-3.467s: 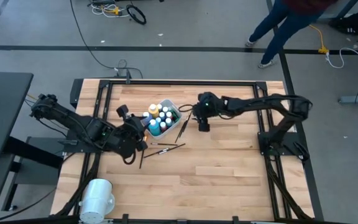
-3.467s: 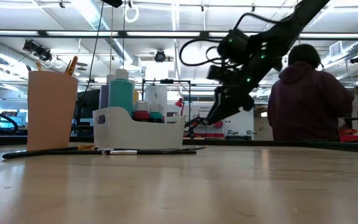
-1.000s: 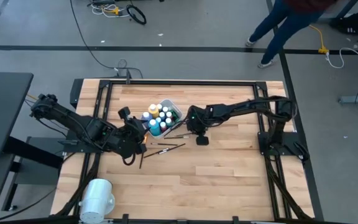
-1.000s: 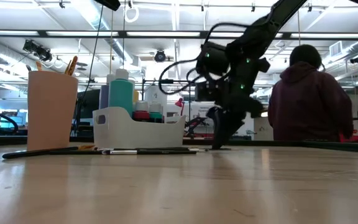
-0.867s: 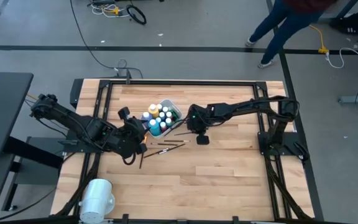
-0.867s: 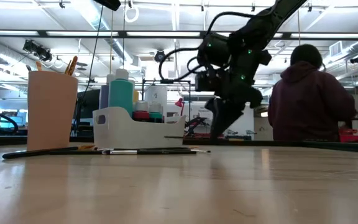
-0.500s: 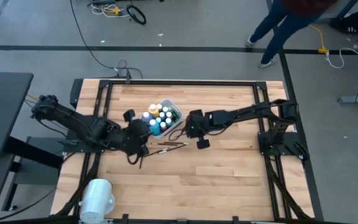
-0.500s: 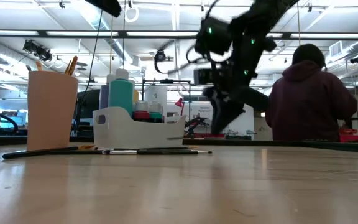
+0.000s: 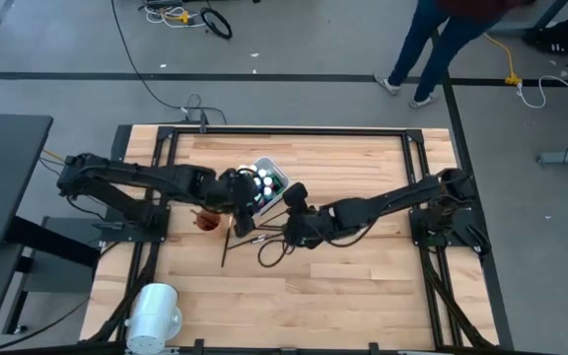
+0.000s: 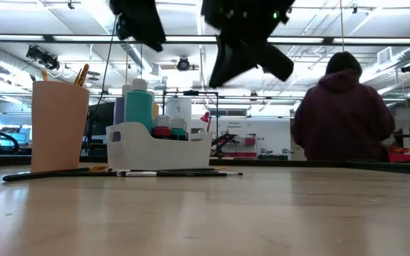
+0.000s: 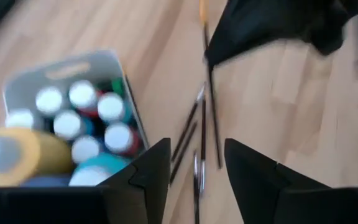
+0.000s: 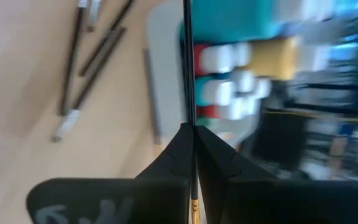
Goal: Pick & Place Paint Supplies
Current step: Put the top right black gold paintbrush into the orange cup
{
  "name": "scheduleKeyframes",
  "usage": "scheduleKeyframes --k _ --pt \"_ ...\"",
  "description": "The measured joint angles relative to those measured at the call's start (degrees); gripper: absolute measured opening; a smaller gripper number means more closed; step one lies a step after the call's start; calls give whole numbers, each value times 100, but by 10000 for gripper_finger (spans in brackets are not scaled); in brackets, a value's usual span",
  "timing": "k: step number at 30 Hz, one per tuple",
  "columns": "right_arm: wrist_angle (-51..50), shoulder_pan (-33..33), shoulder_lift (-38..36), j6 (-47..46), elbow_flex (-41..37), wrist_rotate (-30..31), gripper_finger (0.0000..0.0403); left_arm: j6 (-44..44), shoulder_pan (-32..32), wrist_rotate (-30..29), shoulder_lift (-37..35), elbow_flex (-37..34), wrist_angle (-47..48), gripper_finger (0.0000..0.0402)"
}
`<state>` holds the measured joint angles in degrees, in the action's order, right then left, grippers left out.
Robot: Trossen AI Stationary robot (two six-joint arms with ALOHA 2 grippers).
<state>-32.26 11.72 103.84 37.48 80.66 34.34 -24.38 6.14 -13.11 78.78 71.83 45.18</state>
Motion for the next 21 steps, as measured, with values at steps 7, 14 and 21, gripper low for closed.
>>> scheduleKeyframes --k 7,14,21 --pt "685 258 -7 811 35 909 13 28 -450 603 307 7 -230 178" --pt "1245 254 -10 1404 28 1093 13 254 -556 833 503 -9 -343 178" --pt "1400 236 -10 1549 28 1145 12 505 -577 843 584 1 -449 178"
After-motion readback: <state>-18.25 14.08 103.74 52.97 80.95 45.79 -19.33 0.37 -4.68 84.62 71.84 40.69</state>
